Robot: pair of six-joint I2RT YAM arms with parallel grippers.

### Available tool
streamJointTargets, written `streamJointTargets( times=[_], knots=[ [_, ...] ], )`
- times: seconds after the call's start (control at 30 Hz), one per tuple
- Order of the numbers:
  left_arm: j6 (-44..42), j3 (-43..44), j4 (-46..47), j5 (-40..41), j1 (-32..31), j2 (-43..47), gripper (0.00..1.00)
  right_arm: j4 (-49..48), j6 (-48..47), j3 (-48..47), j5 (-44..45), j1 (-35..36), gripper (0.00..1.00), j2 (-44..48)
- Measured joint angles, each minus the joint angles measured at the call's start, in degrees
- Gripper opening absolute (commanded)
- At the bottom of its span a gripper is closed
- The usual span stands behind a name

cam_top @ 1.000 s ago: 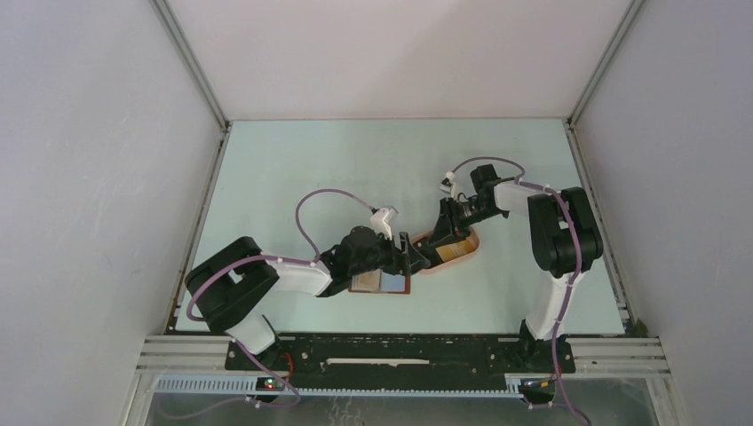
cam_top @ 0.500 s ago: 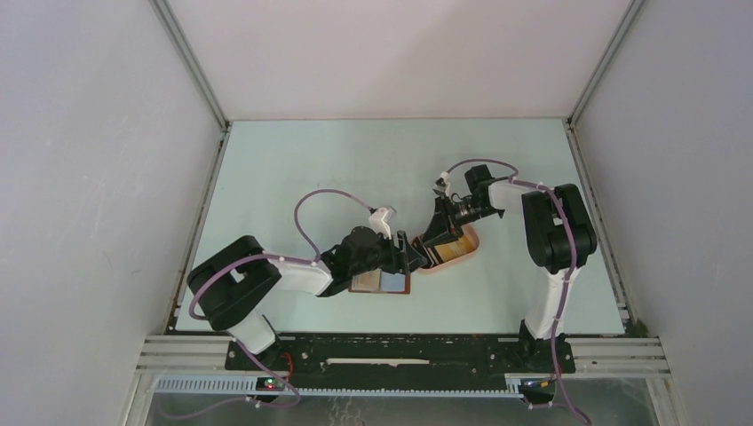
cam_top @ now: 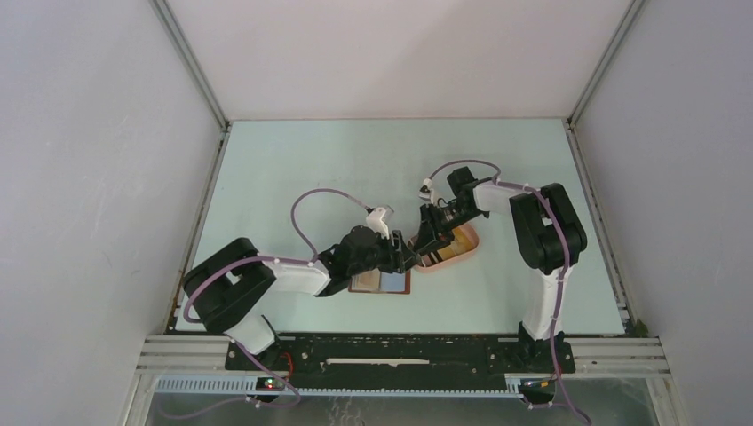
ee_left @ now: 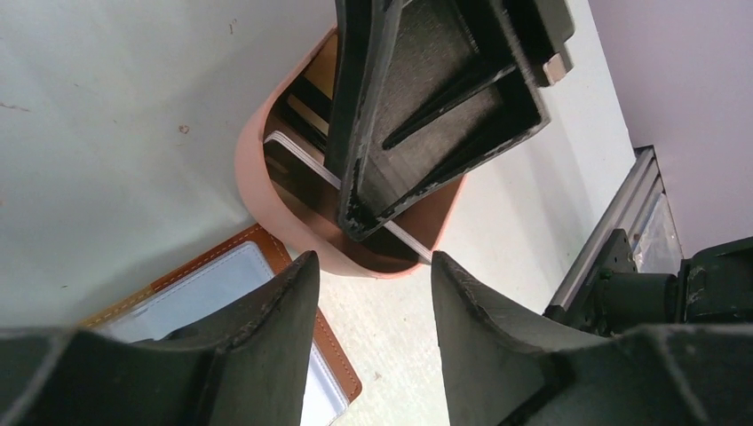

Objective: Put the credit cards into the card holder
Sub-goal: Pick up the credit card from the storage box.

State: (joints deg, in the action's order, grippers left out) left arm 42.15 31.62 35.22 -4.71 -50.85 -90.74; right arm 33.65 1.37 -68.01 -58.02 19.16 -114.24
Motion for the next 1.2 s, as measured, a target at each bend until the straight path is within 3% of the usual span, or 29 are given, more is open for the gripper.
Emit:
streamJointTargets(
  times=[0.3, 0.43, 0.53, 0.9, 1.2],
  knots=[
    [-1.18, -0.11, -3.87, 2.71, 0.02, 5.42, 0.55, 1.2, -0.85, -0.44, 5.81, 0.66, 0.45, 1.81],
    [-2.29, -0.11, -6.1, 3.91, 0.02, 7.02, 0.56, 1.51, -1.57, -0.44, 9.14, 0.83, 0.34, 3.63],
    [-3.19, -0.13, -7.61, 4.83, 0.02, 7.89, 0.56, 2.23, -1.97, -0.76, 9.86, 0.79, 0.31, 4.28],
    [-4.2, -5.29, -9.79, 7.48, 0.02, 16.26, 0.56, 3.93, -4.09, -0.96, 11.32, -1.77, 0.45, 4.83],
    [-4.02, -6.58, -9.49, 7.56, 0.02, 19.56, 0.56, 4.96, -6.88, -0.96, 10.05, -3.8, 0.44, 4.66]
  ],
)
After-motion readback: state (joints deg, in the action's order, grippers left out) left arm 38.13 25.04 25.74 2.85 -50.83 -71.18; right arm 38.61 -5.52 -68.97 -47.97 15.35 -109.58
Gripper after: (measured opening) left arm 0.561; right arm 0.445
